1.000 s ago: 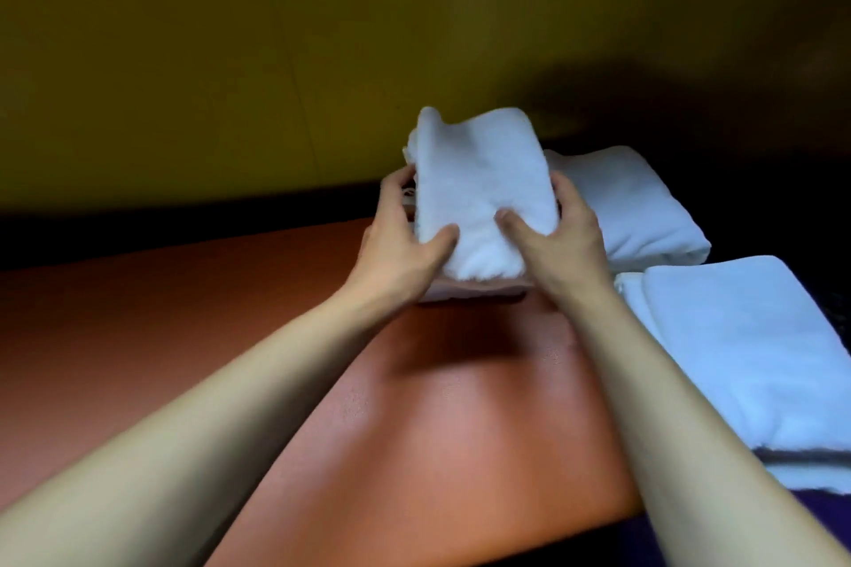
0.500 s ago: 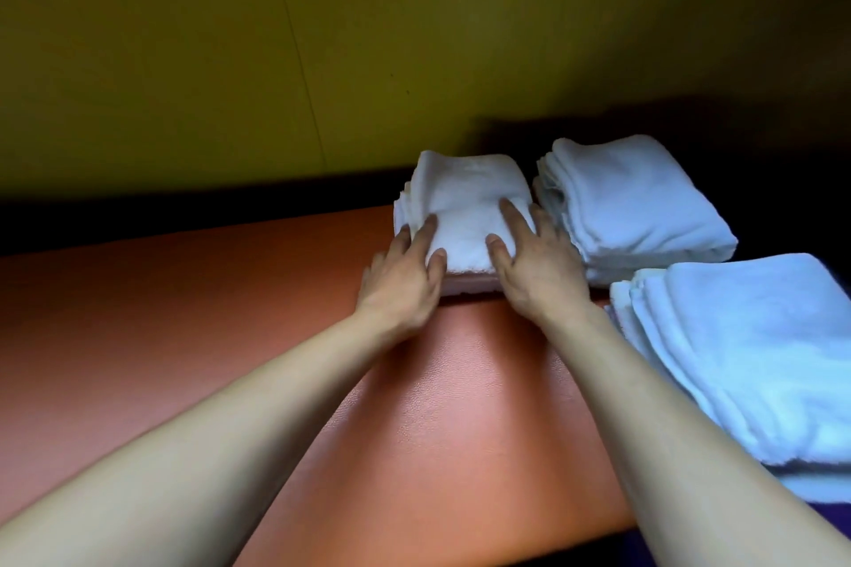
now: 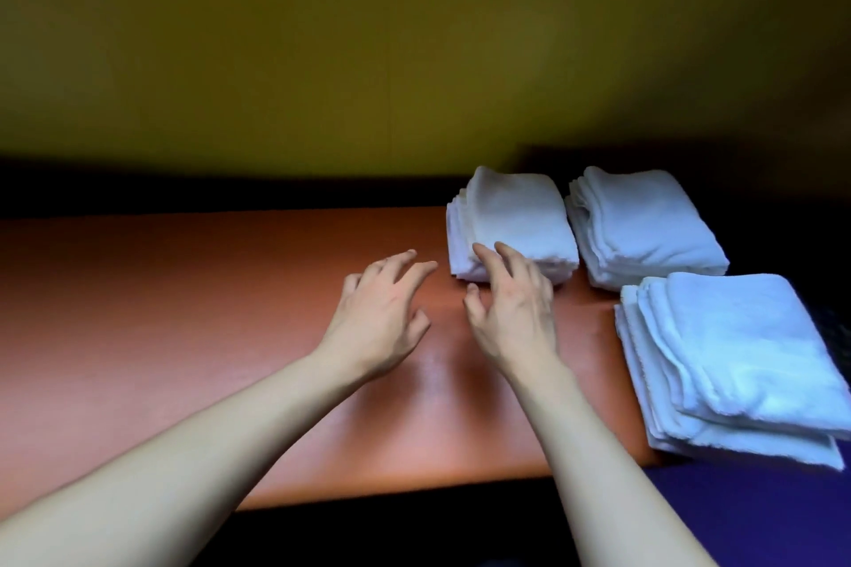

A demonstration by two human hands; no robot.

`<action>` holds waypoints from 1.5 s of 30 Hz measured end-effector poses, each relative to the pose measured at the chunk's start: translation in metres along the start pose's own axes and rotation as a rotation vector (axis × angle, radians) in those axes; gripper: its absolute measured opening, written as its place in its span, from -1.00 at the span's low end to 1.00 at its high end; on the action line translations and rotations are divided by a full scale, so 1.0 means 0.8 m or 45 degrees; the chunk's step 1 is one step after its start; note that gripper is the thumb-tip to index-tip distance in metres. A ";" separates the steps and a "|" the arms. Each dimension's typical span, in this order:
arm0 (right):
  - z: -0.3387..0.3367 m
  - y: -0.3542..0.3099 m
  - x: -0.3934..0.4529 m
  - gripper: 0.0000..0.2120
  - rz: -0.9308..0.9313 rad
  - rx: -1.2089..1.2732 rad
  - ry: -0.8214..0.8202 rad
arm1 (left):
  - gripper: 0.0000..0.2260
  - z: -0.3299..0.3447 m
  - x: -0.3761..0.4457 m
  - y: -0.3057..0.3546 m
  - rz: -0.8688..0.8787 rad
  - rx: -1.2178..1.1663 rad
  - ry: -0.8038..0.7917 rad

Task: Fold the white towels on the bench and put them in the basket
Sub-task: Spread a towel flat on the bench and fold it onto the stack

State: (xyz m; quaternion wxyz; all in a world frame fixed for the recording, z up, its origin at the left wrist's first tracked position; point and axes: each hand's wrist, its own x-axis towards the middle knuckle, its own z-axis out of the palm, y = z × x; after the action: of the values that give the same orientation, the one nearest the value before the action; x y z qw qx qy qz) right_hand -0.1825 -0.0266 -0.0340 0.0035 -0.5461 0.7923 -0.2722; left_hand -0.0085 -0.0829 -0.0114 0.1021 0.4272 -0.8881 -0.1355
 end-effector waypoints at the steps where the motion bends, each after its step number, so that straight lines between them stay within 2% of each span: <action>1: 0.000 -0.016 -0.008 -0.47 -0.015 0.019 -0.006 | -0.48 -0.011 -0.014 -0.007 -0.010 -0.009 0.023; 12: 0.024 -0.214 -0.060 -0.48 -0.308 0.114 -0.118 | -0.60 -0.103 -0.170 -0.135 -0.263 0.018 0.247; 23: 0.136 -0.402 -0.090 -0.48 -0.530 0.169 -0.421 | -0.62 -0.142 -0.288 -0.307 -0.628 0.038 0.361; 31: 0.230 -0.501 -0.129 -0.42 -0.651 0.073 -0.756 | -0.45 -0.139 -0.375 -0.443 -1.012 0.161 0.330; 35: 0.261 -0.503 -0.145 -0.38 -0.676 -0.114 -0.934 | -0.23 -0.141 -0.418 -0.528 -1.328 0.390 0.277; 38: 0.266 -0.495 -0.147 -0.39 -0.695 -0.136 -0.937 | -0.16 -0.141 -0.436 -0.575 -1.492 0.279 0.222; 40: 0.266 -0.492 -0.145 -0.39 -0.712 -0.144 -0.951 | -0.30 -0.138 -0.435 -0.586 -1.451 0.142 0.254; 43: 0.261 -0.490 -0.142 -0.37 -0.705 -0.107 -1.009 | -0.63 -0.126 -0.426 -0.579 -1.271 0.159 0.387; 45: 0.258 -0.489 -0.141 -0.36 -0.698 -0.071 -1.050 | -0.68 -0.118 -0.418 -0.561 -1.105 0.140 0.467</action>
State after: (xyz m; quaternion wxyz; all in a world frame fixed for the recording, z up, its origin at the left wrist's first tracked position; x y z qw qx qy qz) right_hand 0.2634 -0.1172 -0.0727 0.2305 -0.7964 0.5591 -0.0031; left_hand 0.5529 -0.1027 -0.0918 0.1683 0.7804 -0.6008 -0.0407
